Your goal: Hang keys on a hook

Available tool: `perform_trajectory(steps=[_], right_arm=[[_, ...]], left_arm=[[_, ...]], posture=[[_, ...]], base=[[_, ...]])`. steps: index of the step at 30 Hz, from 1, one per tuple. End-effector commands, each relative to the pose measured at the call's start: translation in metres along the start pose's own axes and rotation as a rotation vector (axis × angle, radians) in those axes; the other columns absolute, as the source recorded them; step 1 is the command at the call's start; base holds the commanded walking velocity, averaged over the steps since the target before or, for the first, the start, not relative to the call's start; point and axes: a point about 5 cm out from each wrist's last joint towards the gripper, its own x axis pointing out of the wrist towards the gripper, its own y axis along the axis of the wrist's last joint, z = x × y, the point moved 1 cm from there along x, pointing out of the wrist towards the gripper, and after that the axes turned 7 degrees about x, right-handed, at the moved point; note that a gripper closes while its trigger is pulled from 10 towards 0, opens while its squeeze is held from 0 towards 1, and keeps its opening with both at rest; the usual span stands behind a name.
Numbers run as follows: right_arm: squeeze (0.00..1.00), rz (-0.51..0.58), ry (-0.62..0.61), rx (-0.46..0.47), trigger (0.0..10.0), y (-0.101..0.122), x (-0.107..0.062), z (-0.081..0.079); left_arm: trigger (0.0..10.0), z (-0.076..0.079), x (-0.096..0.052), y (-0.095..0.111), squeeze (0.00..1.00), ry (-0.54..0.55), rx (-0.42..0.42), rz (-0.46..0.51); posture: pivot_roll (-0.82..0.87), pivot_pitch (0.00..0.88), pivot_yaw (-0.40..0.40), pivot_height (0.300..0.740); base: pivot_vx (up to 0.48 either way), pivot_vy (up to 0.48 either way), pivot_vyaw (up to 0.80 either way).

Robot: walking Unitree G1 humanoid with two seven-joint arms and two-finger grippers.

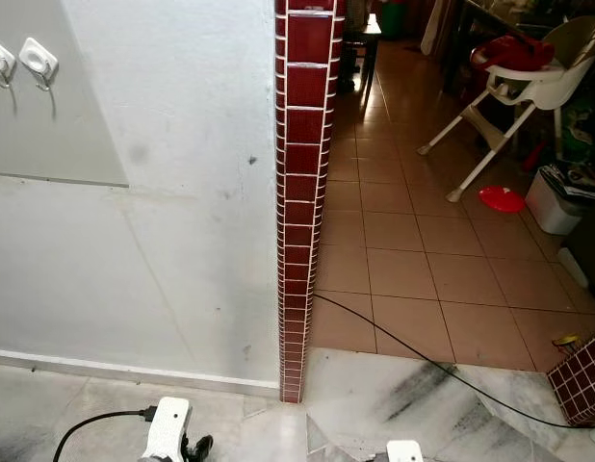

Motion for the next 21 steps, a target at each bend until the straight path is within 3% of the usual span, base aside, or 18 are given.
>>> perform_trajectory(steps=[1,13,21], right_arm=[[0.0,0.014,0.0,0.019,10.0,0.005,0.001,0.001],[0.0,0.044,0.046,0.014,10.0,0.017,0.005,-0.014],[0.0,0.049,0.058,0.003,10.0,0.017,0.006,-0.02]], left_arm=[[10.0,0.0,0.001,0.006,0.0,0.006,0.002,0.017],[10.0,-0.001,0.003,0.014,0.0,-0.017,-0.092,0.048],[10.0,-0.004,0.002,0.015,0.0,-0.008,-0.053,0.061]], posture=[[0.02,0.014,-0.031,0.74],[0.05,0.019,-0.036,0.74],[0.06,0.017,-0.027,0.74]], base=[[0.0,0.0,0.0],[0.0,0.0,0.0],[0.0,0.0,0.0]])
